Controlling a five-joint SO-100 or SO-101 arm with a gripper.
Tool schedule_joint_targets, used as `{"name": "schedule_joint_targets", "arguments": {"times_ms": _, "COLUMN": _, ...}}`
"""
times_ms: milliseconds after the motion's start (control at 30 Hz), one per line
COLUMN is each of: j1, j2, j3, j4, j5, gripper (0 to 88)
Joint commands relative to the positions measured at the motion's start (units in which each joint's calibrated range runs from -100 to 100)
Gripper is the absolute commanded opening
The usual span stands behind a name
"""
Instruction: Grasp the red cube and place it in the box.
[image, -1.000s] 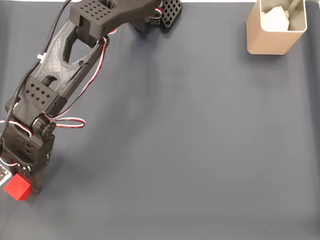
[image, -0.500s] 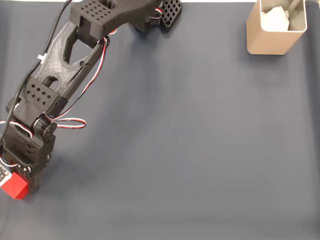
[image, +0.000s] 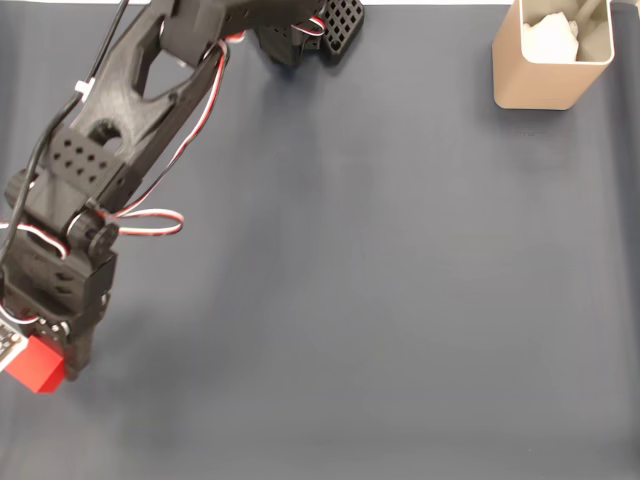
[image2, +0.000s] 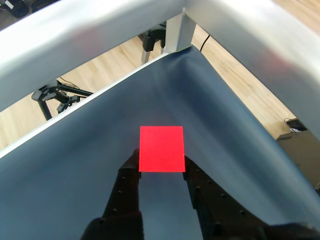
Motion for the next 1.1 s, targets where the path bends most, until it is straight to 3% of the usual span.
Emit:
{"name": "schedule_joint_targets", "arguments": {"times_ms": 0, "j1": -1.7, "j2": -11.3, "j3": 4.1, "j4": 1.7, "j5": 0.4, "gripper": 6.3}}
{"name": "schedule_joint_targets", "arguments": {"times_ms": 500, "j1": -11.0, "j2": -41.5, "j3": 34.8, "j4": 2.0, "j5": 1.7, "gripper": 5.3}}
{"name": "schedule_joint_targets", "arguments": {"times_ms": 1067, "j1": -33.3, "j2": -72.2, "j3": 61.8, "j4": 4.4, "j5": 3.0, "gripper": 4.7}}
